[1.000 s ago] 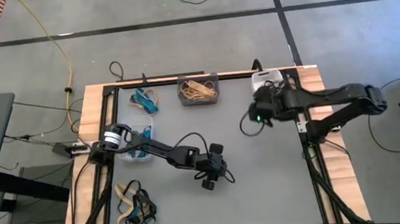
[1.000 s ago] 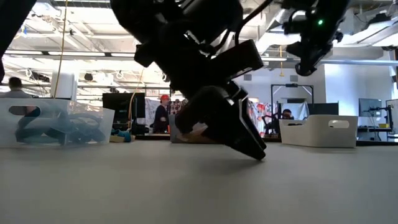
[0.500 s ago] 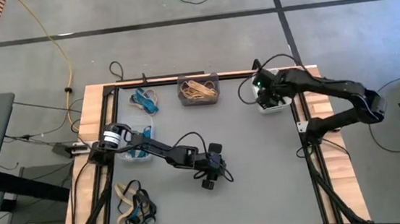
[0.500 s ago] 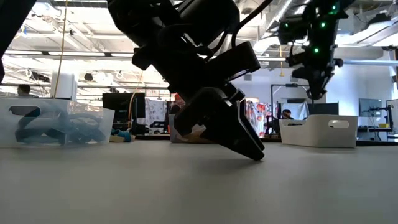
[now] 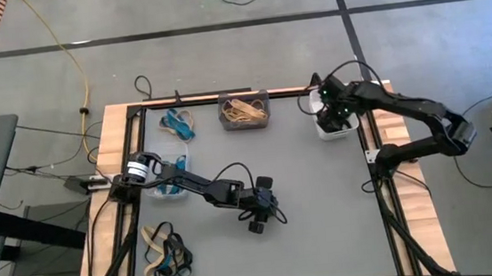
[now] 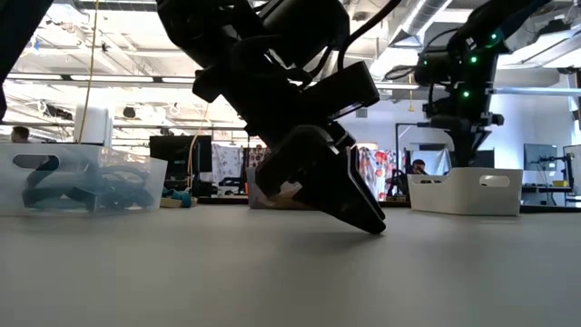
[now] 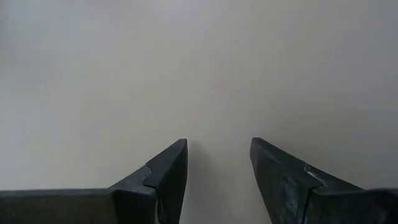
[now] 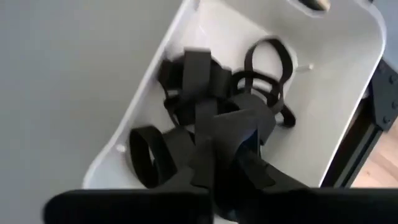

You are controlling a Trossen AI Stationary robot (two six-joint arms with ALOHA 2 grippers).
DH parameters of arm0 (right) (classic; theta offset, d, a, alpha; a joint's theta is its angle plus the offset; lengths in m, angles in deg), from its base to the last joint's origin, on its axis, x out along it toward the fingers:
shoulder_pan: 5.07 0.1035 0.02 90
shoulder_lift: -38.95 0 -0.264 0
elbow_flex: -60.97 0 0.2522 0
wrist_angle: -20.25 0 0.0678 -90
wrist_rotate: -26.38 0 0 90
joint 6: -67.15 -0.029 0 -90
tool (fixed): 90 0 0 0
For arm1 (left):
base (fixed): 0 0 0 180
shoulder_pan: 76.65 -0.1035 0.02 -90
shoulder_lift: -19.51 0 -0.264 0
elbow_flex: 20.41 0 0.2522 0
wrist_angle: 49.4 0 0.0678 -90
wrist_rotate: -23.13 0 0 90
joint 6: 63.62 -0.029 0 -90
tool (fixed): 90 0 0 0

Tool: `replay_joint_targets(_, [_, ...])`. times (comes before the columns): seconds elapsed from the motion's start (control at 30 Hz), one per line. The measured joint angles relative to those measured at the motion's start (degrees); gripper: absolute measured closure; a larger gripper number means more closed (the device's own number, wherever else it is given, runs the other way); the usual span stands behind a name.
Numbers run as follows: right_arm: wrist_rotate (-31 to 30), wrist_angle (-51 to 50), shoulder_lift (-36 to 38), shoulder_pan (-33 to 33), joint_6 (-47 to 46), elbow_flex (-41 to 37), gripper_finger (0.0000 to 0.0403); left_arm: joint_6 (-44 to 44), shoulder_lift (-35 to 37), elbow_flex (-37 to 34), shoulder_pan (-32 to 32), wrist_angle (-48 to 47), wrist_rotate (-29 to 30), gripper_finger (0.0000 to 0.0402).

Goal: Sort rubber bands into baskets
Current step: Put the black rubber band into the white bin

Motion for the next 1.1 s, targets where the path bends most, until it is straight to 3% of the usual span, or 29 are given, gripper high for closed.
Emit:
replay_joint_targets(0.33, [0.0,1.9,0.3,-0.3,-0.3,-1.4,0.0203,0.6,-0.1,0.0,0.0,0.0,-0.5,0.0232])
replay_joint_targets(0.5, [-0.1,3.9,0.9,-0.2,-0.9,-1.4,0.0155,0.6,-0.1,0.0,0.0,-0.1,-0.6,0.0232])
replay_joint_targets(0.73, [1.9,8.7,3.6,3.8,-3.2,-1.4,0.0147,0.6,-0.1,0.0,0.0,-0.2,-0.7,0.0232])
replay_joint_targets(1.1, [0.8,18.8,8.0,23.5,-6.4,-1.4,0.0147,0.8,-0.1,0.0,-0.7,-0.2,-1.0,0.0232])
